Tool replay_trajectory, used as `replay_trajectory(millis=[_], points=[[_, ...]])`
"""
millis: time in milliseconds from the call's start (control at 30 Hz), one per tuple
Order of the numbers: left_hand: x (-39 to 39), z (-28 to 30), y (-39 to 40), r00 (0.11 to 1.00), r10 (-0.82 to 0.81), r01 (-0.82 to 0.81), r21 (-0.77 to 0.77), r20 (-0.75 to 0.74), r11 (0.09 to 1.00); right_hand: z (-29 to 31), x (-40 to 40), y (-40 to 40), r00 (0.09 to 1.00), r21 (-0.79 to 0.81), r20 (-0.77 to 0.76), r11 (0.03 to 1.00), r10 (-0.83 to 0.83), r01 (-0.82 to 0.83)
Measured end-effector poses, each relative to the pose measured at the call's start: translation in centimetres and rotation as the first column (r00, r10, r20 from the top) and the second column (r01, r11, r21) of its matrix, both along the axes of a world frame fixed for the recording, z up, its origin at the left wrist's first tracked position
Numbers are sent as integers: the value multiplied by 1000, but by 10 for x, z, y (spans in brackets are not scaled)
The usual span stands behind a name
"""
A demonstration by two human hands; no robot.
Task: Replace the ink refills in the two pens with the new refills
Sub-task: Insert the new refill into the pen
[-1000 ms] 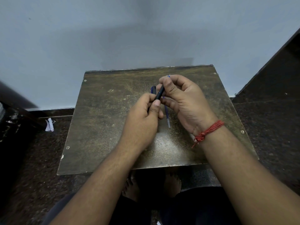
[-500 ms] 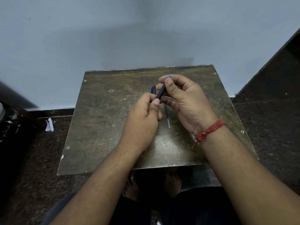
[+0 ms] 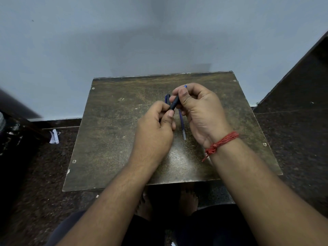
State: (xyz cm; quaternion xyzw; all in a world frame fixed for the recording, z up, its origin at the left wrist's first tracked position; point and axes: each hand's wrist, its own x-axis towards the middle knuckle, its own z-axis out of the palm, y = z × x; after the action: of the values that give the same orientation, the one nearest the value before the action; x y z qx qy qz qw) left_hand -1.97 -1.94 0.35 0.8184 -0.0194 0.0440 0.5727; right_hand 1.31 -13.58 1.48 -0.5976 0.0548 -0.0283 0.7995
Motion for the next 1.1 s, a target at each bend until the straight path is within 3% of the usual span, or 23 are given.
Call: replay_trajectory(millis=[267,333,367,400,467,533,633,733,900,1100], points=[[-1,0,0,1000,25,-25,31,-3,999,-2,2,-3,998,0,-36,999,50,-50],[0,2,0,999,35,-35,12,-11,999,-5,6,-12,999,-109,-7,993,35,-36],[0,3,1,999,43,-43,-3,-22,999,-6,8,-20,1000,-237,25,971,-4,9],[1,4,3,998,51,-51,-9,-33,999,-5,10,-28,997,-395,58,916,-57,75],[2,5,7,997,68,-68,-4,-40,998,-3,11,-46,982,-675,122,714,-144,188],[4,5,10,995,92,-92,-2,-47,996,-2,10,-61,978,-842,125,503,-166,193],[4,5,12,992,105,-106,-6,-63,994,-5,10,-67,990,-961,75,256,-116,102],[3,5,11,993,94,-94,1,-73,996,-4,7,-59,994,-991,52,116,-101,63],[4,6,12,993,91,-91,0,-76,996,-7,6,-42,995,-1000,-20,-2,-96,-20],[2,7,11,994,58,-59,-3,-90,998,-8,8,-36,995,-997,-82,14,-60,-81]])
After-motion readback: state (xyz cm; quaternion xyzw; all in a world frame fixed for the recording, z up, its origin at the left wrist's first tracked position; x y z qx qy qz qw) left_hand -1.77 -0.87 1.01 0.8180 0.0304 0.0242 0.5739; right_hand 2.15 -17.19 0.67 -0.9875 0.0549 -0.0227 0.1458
